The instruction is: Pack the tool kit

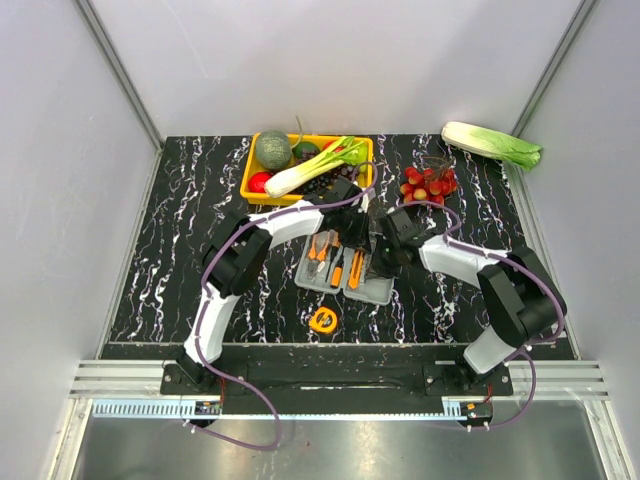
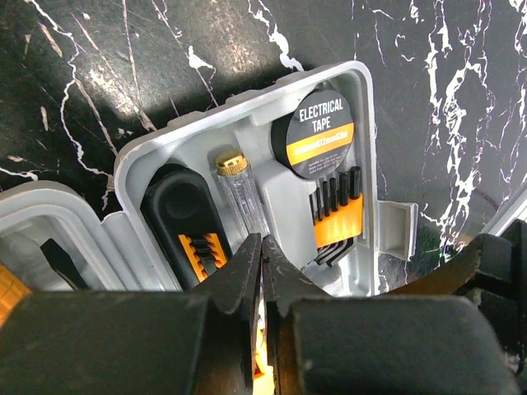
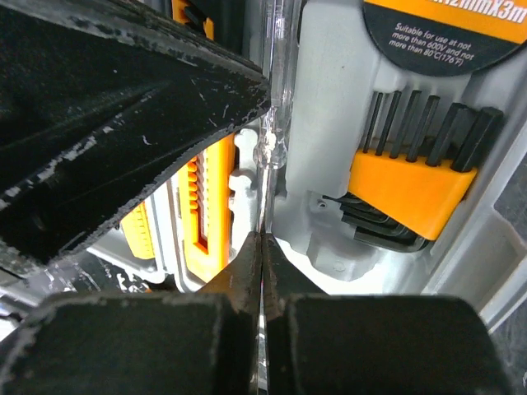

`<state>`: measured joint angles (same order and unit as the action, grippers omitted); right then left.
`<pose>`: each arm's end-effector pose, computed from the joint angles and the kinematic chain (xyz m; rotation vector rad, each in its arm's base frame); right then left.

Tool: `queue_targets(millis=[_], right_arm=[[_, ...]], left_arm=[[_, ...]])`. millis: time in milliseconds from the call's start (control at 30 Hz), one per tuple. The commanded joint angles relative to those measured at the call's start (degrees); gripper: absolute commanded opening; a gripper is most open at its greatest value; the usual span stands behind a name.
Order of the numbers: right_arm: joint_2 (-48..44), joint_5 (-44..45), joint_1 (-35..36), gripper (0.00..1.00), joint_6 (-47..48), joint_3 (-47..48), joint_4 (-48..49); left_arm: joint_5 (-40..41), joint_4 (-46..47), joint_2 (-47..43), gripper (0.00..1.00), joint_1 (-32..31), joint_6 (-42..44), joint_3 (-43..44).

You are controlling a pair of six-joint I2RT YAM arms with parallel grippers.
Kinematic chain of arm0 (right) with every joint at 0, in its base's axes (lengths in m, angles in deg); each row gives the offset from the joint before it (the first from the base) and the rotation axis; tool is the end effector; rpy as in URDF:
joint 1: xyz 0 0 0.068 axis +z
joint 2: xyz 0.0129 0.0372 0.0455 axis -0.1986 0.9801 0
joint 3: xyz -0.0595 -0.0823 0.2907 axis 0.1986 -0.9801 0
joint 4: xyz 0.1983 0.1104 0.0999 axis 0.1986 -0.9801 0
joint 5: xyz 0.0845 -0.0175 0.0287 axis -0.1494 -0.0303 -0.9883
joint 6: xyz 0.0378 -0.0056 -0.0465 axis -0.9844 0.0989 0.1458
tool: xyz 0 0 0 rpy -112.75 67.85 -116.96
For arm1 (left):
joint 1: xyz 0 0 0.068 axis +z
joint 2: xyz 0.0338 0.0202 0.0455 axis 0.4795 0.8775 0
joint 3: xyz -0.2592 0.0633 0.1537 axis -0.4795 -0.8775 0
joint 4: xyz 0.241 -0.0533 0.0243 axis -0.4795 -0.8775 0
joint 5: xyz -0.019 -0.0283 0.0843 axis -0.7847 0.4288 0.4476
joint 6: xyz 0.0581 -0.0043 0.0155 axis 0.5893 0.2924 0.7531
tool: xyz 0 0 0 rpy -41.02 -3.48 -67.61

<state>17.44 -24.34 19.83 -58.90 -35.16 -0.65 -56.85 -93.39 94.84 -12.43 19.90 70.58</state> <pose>0.2552 0.1617 0.1977 0.1881 2.7630 0.5500 0.3558 -0.3345 0.1891 0.4868 2.6610 -0.9715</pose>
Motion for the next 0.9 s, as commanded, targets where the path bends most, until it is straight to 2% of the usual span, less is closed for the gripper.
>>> queue_targets(millis=[0,133,333,667,867], right_arm=[[3.91,-4.52,-1.14,0.00,2.14,-7.99,13.09],[5.92,-7.69,-1.58,0.00,1.45,-10.64,22.40],[8.13,-6.73,-1.67,0.00,-0.75,-11.96,28.67],[5.41,2.84,-1.67,0.00,3.28,-10.29,21.56],[1.10,8.64,-1.49,0.00,5.66,-8.27,14.88]], left_arm=[[1.29,-1.35,2.76,0.06,-0.76,1.03,0.08],[1.46,-1.88,2.85,0.06,-0.76,0.94,-0.09],[2.34,-3.11,3.11,0.06,-0.76,1.20,0.00],[3.58,-4.60,1.63,0.05,-0.67,2.26,0.08],[4.01,-4.96,-1.45,0.12,-0.67,2.26,1.14]])
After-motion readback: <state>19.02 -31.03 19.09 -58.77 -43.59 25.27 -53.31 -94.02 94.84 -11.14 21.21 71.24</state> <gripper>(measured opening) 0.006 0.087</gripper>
